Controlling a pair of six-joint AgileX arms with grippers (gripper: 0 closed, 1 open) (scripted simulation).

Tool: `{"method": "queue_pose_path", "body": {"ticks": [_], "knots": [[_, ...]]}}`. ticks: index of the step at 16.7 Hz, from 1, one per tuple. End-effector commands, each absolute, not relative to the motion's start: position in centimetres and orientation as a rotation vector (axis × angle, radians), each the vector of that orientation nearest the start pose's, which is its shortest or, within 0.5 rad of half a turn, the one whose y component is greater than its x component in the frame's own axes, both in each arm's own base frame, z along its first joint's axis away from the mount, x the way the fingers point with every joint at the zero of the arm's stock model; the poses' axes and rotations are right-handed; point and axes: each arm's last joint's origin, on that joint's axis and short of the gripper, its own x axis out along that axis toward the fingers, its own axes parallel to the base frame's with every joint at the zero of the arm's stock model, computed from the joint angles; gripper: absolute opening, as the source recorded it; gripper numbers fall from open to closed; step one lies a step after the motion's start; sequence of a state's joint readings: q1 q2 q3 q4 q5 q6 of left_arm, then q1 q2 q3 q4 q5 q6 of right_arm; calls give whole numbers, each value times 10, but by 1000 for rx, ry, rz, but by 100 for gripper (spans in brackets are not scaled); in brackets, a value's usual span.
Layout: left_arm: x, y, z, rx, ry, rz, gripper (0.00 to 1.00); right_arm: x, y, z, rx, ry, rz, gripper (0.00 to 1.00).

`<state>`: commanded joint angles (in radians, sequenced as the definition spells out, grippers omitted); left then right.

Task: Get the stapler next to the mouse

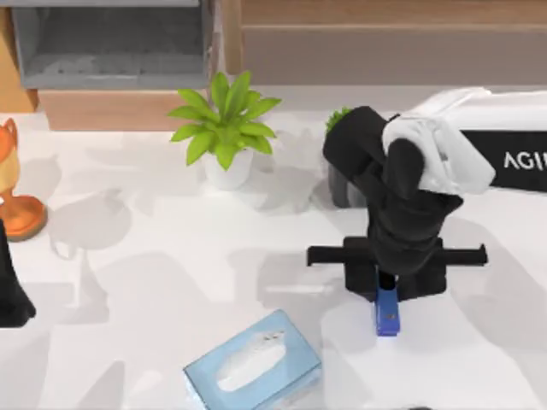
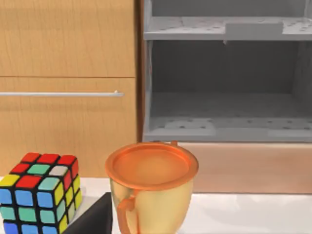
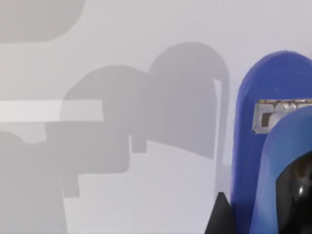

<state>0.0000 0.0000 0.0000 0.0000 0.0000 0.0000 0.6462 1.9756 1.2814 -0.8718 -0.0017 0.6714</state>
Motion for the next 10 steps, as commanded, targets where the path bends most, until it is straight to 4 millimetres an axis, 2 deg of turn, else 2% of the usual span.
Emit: {"method": "queue_pose_path", "body": {"ticks": [10], "knots": [[106, -1, 160, 0, 0, 0, 100, 283, 217, 133, 19, 1569, -11, 75]]}}
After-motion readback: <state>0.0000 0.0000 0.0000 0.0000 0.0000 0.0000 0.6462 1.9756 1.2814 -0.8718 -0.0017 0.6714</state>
